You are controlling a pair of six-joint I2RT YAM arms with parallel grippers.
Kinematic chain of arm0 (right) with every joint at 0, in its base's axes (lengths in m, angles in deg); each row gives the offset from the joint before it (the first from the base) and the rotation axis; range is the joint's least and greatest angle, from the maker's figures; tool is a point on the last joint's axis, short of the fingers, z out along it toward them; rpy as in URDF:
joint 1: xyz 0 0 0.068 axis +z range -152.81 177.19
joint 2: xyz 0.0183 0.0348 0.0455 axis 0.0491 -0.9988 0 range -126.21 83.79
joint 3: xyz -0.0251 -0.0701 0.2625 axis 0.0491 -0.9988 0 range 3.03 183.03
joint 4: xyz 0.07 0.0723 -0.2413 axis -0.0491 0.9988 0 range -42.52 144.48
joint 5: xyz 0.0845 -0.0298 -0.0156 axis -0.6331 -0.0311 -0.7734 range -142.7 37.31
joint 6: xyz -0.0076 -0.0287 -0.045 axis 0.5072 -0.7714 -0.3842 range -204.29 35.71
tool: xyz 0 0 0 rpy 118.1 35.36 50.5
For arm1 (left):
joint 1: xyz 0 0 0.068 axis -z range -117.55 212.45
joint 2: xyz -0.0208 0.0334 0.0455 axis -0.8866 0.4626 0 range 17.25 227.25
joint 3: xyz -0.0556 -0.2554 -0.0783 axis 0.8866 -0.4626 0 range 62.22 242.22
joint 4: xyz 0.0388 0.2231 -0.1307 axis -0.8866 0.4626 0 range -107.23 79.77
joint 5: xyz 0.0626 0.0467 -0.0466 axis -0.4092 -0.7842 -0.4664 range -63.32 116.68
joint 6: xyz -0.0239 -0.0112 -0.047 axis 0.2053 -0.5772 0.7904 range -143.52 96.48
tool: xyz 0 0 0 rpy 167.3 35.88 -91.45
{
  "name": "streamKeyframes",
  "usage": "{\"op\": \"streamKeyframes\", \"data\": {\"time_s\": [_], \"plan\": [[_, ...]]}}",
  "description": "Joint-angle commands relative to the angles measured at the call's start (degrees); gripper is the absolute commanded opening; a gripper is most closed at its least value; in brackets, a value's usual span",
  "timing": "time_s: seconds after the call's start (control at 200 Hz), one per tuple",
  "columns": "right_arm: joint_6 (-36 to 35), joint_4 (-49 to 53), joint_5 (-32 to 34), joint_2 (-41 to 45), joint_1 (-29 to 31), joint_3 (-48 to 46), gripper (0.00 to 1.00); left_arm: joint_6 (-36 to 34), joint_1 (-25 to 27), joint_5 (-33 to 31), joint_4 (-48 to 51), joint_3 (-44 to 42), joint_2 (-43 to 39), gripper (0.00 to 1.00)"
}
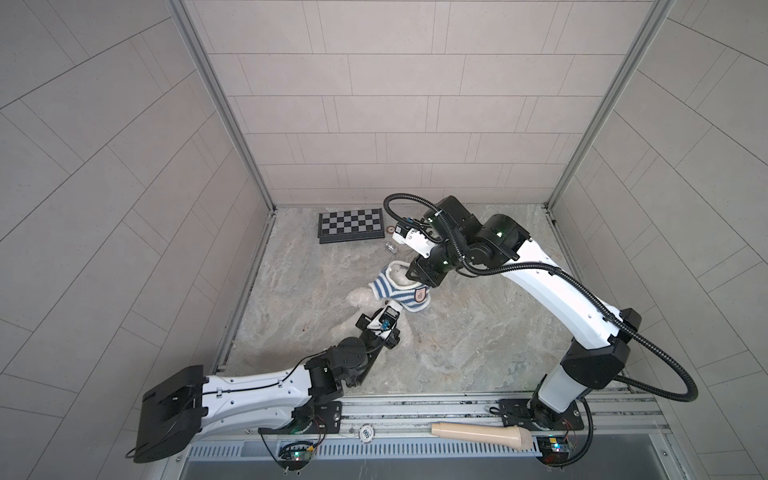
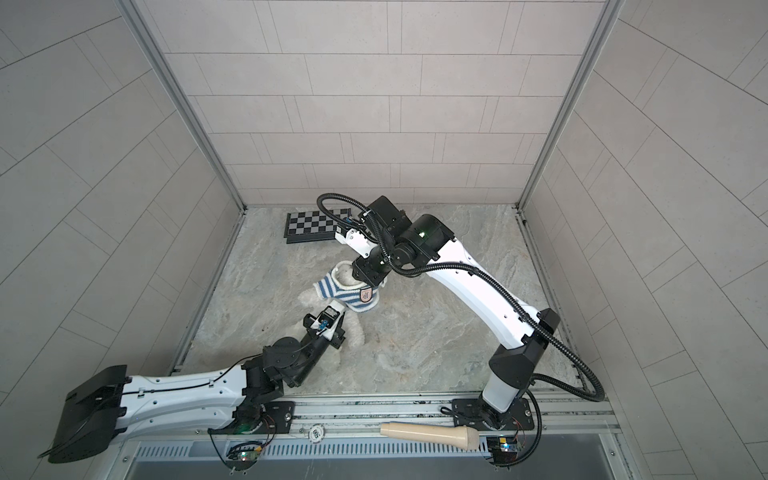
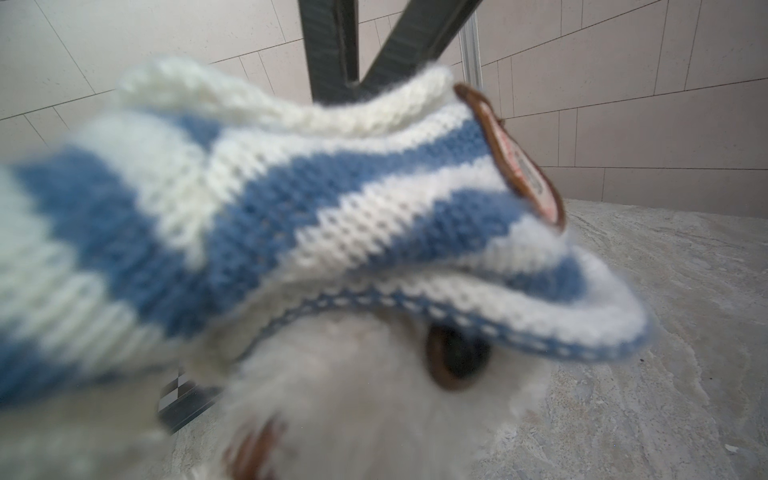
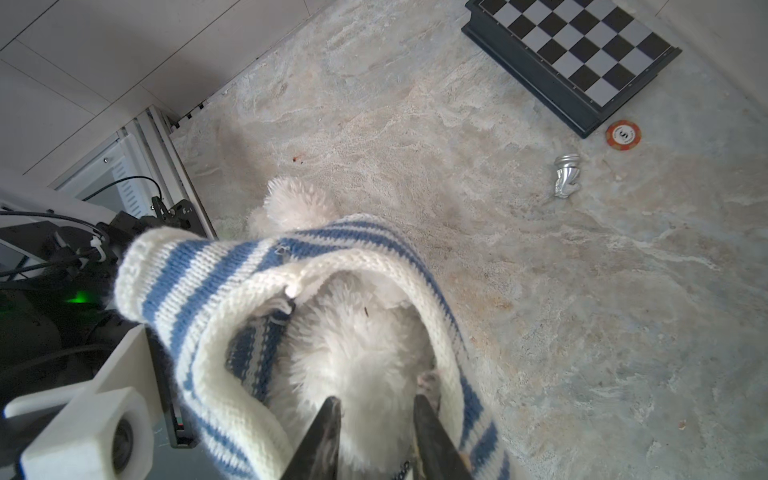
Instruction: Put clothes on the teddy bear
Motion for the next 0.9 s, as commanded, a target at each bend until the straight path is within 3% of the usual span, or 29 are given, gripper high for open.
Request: {"op": "streamKeyframes", "data": {"time_s": [0.0,0.621,0.896], "plan": [[-1.9,3.0,-2.4,-0.7,0.1,1.6,0.34,-0.8,0.3,-0.6,-2.1,2.3,-0.1,0.00],[-3.0,5.2,-7.7,-3.3,1.0,-1.4,0.49,-0.4,0.3,-0.5,-2.5,1.9,0.3,0.00],[-2.4,3.2,-9.0,-2.7,1.7,-4.1,0.43,-0.2,0.3,-0.6,-2.7,2.0,0.7,0.00]]}}
